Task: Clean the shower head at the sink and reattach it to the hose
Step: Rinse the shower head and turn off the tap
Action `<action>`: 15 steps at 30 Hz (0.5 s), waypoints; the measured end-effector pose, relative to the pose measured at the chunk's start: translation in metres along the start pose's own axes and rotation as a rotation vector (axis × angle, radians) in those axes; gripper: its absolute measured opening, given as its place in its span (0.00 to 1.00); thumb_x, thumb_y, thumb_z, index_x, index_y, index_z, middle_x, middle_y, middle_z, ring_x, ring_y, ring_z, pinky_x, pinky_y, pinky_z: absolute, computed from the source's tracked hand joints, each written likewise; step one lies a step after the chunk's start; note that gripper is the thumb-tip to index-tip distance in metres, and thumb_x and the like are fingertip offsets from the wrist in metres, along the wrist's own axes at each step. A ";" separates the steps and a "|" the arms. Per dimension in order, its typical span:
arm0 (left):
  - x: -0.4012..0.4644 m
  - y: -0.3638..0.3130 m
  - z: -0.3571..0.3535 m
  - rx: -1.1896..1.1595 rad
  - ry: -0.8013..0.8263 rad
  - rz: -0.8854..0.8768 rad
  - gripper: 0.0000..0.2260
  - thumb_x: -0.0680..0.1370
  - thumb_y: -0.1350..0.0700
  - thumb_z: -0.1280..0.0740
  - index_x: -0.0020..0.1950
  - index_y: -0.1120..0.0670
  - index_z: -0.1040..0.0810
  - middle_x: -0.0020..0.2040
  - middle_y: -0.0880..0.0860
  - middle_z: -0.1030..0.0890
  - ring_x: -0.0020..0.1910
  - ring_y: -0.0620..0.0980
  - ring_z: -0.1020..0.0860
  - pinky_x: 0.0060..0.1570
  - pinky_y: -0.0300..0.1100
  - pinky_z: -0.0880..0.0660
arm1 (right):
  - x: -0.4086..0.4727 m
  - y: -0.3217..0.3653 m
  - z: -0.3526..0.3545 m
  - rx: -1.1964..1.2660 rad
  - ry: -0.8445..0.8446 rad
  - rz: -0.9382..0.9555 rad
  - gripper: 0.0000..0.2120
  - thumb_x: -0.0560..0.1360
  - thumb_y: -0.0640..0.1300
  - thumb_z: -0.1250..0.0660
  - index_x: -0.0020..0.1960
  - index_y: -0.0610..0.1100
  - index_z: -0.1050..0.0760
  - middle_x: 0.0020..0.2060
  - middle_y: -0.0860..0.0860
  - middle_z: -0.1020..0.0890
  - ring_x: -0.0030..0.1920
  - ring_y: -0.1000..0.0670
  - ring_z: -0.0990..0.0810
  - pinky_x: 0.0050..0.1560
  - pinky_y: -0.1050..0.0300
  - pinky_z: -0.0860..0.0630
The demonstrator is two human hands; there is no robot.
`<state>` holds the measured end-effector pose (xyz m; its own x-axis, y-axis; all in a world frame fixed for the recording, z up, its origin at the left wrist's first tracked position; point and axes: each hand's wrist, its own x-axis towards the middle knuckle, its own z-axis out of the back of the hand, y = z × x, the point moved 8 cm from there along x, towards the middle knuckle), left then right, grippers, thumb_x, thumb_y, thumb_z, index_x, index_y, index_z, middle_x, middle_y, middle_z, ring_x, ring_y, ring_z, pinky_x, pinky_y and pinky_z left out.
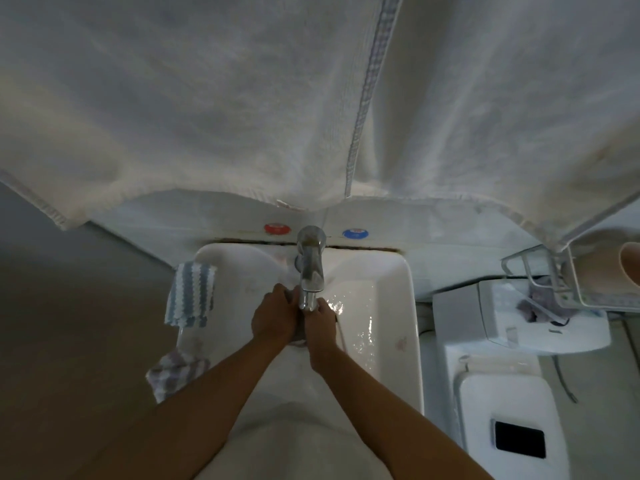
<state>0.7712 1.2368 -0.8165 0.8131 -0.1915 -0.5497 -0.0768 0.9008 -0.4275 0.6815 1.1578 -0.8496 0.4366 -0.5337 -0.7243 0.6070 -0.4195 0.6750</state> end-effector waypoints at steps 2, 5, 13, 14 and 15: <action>0.001 -0.002 0.002 0.052 -0.033 0.030 0.16 0.81 0.45 0.45 0.55 0.55 0.25 0.52 0.56 0.19 0.49 0.55 0.21 0.46 0.45 0.27 | -0.002 0.009 0.001 -0.081 -0.026 0.094 0.06 0.75 0.44 0.36 0.48 0.44 0.23 0.42 0.46 0.17 0.47 0.44 0.17 0.53 0.44 0.19; 0.004 -0.002 -0.001 -0.005 -0.019 0.082 0.17 0.81 0.47 0.46 0.53 0.53 0.21 0.52 0.55 0.18 0.48 0.54 0.20 0.52 0.47 0.25 | 0.004 0.020 0.009 -0.221 -0.086 0.228 0.05 0.78 0.46 0.35 0.50 0.46 0.23 0.42 0.51 0.17 0.45 0.52 0.18 0.50 0.54 0.21; -0.006 -0.014 -0.013 0.047 0.148 -0.076 0.23 0.75 0.36 0.44 0.56 0.51 0.22 0.54 0.53 0.18 0.53 0.55 0.19 0.56 0.51 0.24 | 0.010 0.016 0.019 -0.296 -0.266 0.132 0.13 0.82 0.47 0.44 0.42 0.46 0.25 0.42 0.47 0.18 0.45 0.46 0.19 0.53 0.45 0.22; -0.005 -0.014 -0.012 0.086 0.143 -0.069 0.22 0.76 0.38 0.44 0.56 0.51 0.22 0.54 0.54 0.18 0.52 0.55 0.19 0.56 0.50 0.24 | 0.010 0.016 0.016 -0.309 -0.225 0.134 0.13 0.82 0.46 0.44 0.42 0.46 0.26 0.43 0.46 0.18 0.45 0.46 0.19 0.53 0.46 0.22; -0.002 -0.013 -0.011 0.137 0.129 -0.058 0.19 0.78 0.42 0.44 0.56 0.53 0.22 0.55 0.54 0.18 0.53 0.54 0.19 0.56 0.48 0.24 | 0.010 0.017 0.013 -0.331 -0.173 0.154 0.12 0.81 0.45 0.43 0.43 0.46 0.25 0.43 0.46 0.18 0.45 0.47 0.19 0.52 0.48 0.22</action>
<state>0.7641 1.2215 -0.8174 0.7328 -0.2846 -0.6181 0.0542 0.9299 -0.3639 0.6878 1.1356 -0.8436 0.4377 -0.6997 -0.5646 0.7369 -0.0806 0.6711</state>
